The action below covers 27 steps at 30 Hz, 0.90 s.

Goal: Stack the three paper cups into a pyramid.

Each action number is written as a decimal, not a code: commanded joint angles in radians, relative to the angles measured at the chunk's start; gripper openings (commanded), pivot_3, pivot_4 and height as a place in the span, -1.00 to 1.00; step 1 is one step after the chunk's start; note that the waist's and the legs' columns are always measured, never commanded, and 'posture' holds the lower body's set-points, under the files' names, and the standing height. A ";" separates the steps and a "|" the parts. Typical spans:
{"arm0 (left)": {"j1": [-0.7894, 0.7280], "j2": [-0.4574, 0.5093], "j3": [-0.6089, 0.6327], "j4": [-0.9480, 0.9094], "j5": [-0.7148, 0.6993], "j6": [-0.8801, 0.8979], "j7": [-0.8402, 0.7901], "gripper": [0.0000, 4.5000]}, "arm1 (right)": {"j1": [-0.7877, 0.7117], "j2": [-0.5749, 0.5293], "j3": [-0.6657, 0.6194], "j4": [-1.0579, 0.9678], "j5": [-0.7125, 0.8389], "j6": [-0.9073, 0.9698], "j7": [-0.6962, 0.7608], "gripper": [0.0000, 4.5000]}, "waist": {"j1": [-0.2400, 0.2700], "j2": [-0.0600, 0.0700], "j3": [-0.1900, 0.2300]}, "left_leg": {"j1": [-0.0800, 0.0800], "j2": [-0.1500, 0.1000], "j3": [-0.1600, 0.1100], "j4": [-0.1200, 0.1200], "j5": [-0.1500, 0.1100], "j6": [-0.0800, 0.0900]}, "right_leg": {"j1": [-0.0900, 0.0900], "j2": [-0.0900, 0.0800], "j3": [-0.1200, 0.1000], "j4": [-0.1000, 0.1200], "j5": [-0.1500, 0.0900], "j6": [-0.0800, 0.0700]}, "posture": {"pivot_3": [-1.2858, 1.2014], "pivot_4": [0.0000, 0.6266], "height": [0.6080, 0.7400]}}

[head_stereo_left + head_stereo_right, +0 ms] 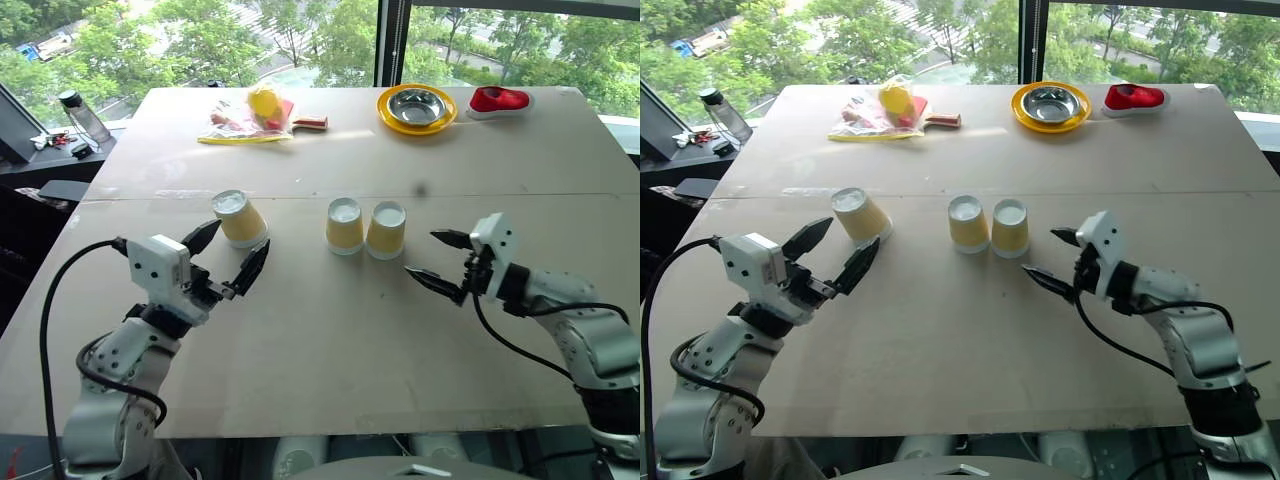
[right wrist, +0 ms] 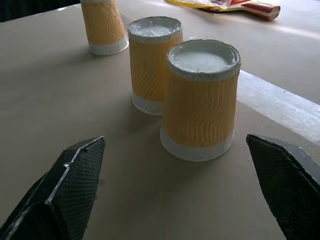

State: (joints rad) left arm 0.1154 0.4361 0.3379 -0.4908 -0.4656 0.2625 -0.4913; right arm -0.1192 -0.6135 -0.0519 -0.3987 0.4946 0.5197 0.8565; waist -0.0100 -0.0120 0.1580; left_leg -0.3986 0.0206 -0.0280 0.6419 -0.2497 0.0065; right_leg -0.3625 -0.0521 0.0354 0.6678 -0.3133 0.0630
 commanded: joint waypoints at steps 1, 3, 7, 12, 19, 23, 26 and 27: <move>-0.053 -0.008 -0.015 0.064 0.039 -0.019 0.038 1.00 | 0.044 -0.051 -0.108 -0.106 0.147 -0.024 0.125 0.99 | -0.003 0.000 0.000 | 0.000 0.000 -0.001 0.000 0.000 0.000 | 0.001 0.000 0.000 0.000 0.000 0.000 | 0.03 -0.52 1.00; -0.086 -0.006 -0.031 0.116 0.081 -0.031 0.057 1.00 | 0.065 -0.067 -0.167 -0.152 0.249 0.005 0.143 0.99 | -0.006 -0.001 0.000 | 0.000 0.000 0.000 0.001 0.000 0.000 | 0.001 0.001 0.000 0.000 0.000 0.000 | 0.03 -0.52 1.00; -0.168 -0.001 -0.037 0.238 0.136 -0.040 0.097 1.00 | 0.063 -0.060 -0.202 -0.201 0.315 0.016 0.093 0.99 | -0.005 -0.001 -0.001 | 0.000 0.000 -0.001 0.001 0.000 0.000 | 0.001 0.002 -0.001 0.000 0.000 0.000 | 0.03 -0.52 1.00; -0.245 -0.027 -0.041 0.317 0.154 -0.076 0.125 1.00 | 0.082 -0.052 -0.189 -0.227 0.320 0.007 0.054 0.99 | 0.000 -0.002 0.000 | -0.001 0.001 -0.002 0.002 0.000 0.000 | 0.001 0.001 -0.002 0.000 0.000 0.000 | 0.03 -0.52 1.00; -0.307 -0.049 -0.066 0.417 0.192 -0.120 0.145 1.00 | 0.074 -0.045 -0.193 -0.239 0.350 0.003 0.027 0.99 | -0.001 -0.002 -0.001 | -0.001 0.000 -0.002 0.003 0.000 0.000 | 0.001 0.001 -0.002 0.000 0.000 0.000 | 0.03 -0.52 1.00; -0.335 -0.052 -0.073 0.486 0.207 -0.146 0.148 1.00 | 0.080 -0.047 -0.196 -0.250 0.381 0.003 0.029 0.99 | -0.002 -0.002 -0.001 | -0.001 0.000 -0.003 0.003 0.000 0.000 | 0.001 0.001 -0.003 0.001 0.000 0.000 | 0.03 -0.52 1.00; -0.359 -0.071 -0.078 0.512 0.215 -0.179 0.160 1.00 | 0.077 -0.042 -0.191 -0.250 0.378 -0.016 0.031 0.99 | -0.001 -0.002 -0.001 | -0.001 0.000 -0.003 0.003 0.000 0.000 | 0.001 0.001 -0.003 0.001 0.000 0.000 | 0.03 -0.52 1.00; -0.364 -0.078 -0.080 0.515 0.215 -0.184 0.163 1.00 | 0.076 -0.040 -0.188 -0.249 0.374 -0.023 0.034 0.99 | 0.000 -0.002 -0.001 | -0.001 0.000 -0.003 0.003 0.000 0.000 | 0.001 0.001 -0.003 0.001 0.000 0.000 | 0.03 -0.52 1.00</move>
State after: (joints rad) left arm -0.2230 0.3683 0.2608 0.0355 -0.2566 0.1199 -0.3420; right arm -0.0379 -0.6599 -0.2253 -0.6127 0.8596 0.5347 0.8866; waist -0.0104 -0.0140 0.1574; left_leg -0.4000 0.0208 -0.0312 0.6453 -0.2497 0.0064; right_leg -0.3611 -0.0512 0.0322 0.6683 -0.3132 0.0632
